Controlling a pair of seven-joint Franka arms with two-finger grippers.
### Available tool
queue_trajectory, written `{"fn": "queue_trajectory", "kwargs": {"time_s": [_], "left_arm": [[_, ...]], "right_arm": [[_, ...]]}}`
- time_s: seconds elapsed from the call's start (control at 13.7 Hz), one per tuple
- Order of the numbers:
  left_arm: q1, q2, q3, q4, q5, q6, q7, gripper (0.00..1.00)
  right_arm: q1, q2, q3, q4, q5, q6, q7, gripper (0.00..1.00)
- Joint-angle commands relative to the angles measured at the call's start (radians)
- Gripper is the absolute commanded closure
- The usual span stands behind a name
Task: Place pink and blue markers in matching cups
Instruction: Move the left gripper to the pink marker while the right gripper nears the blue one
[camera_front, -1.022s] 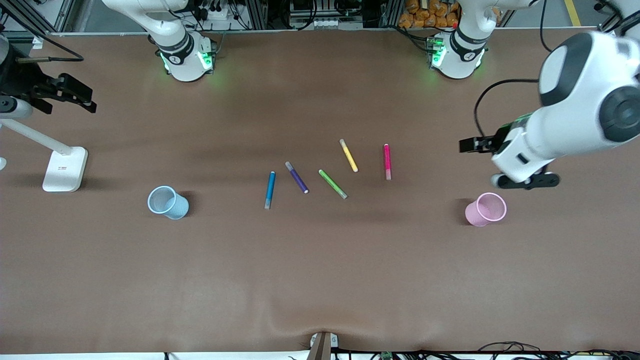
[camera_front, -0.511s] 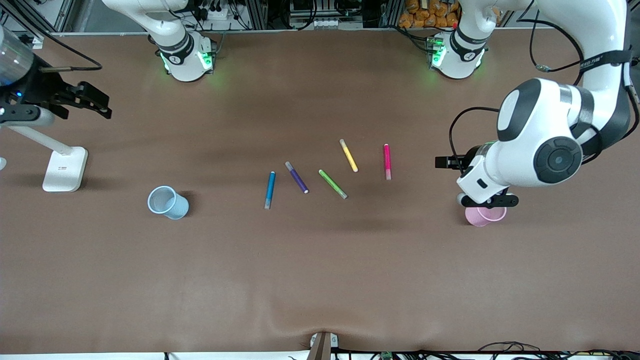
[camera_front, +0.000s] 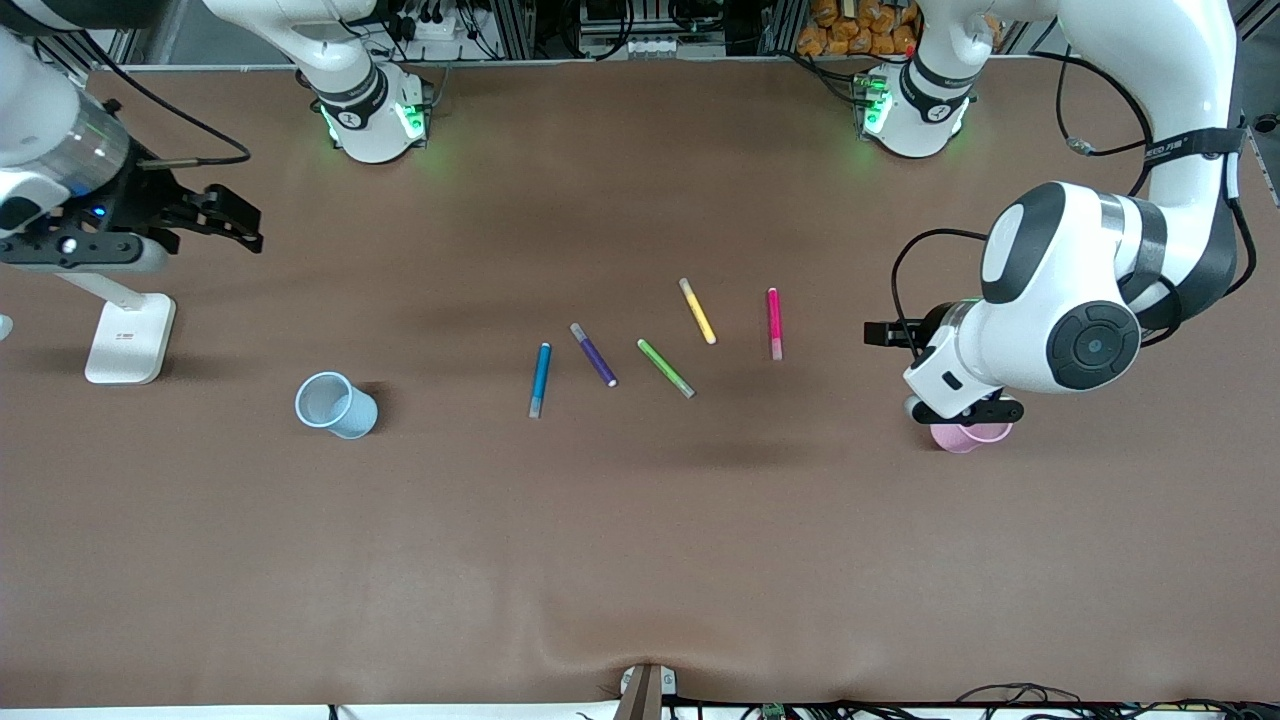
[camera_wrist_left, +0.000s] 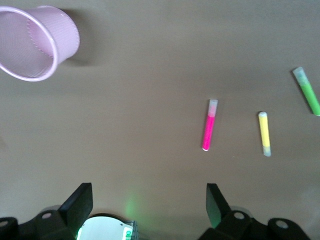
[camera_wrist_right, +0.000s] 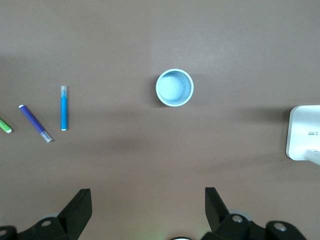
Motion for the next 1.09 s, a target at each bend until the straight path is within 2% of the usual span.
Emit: {"fn": "queue_trajectory", "kwargs": {"time_s": [0.0, 0.51, 1.02], "left_arm": [[-0.007, 0.045, 0.002, 0.027, -0.076, 0.003, -0.006, 0.0], [-0.055, 0.102, 0.002, 0.029, -0.067, 0.062, -0.012, 0.0], [-0.085, 0.11, 0.0, 0.023, -0.035, 0.023, -0.037, 0.0]], "right_arm": [[0.029, 0.029, 0.0, 0.002, -0.005, 0.022, 0.022, 0.0], [0.079, 0.092, 0.002, 0.001, -0.002, 0.086, 0.02, 0.0], [0.102, 0.132, 0.002, -0.008, -0.002, 0.115, 0.02, 0.0]]}}
